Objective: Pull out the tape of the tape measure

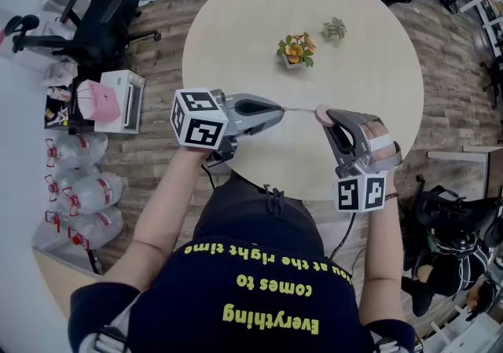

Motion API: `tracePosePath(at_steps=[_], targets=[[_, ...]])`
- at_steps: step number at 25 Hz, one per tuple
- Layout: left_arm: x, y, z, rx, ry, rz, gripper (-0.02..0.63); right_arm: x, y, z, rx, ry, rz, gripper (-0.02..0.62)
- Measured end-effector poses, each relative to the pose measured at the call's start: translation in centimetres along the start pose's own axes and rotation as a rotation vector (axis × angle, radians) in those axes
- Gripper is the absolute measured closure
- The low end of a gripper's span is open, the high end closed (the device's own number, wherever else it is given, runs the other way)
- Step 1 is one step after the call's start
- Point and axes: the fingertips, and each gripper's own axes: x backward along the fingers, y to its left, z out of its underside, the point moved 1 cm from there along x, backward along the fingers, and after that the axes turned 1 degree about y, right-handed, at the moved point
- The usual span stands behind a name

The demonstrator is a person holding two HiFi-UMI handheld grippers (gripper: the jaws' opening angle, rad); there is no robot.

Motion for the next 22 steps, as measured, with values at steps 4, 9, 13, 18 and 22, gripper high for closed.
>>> tracePosePath(at_steps=[4,9,13,18,22], targets=[[0.7,0.6,-0.1,0.008,-0.005,-0.021,0.601,0.2,-0.1,1.0,-0.011,0.026,0.001,0.512],[1.6,1.1,0.0,0.018,-0.012,-0.045,0.601,0.7,-0.2,2.1,-0.023,0.057,0.009,0.512],[2.4,1.9,-0.1,0.027,-0.021,-0.07,0.601,0.8,-0.3,3.0,-0.036,0.079,0.014,0.512],[3.3,2.4,-0.3,0.031,-0.028,-0.092,0.601,1.2,-0.5,3.8,-0.05,0.099,0.019,0.512],[4.0,2.8,-0.4,0.034,-0.034,-0.11,0.601,1.3,-0.5,4.0,-0.056,0.109,0.02,0.512]])
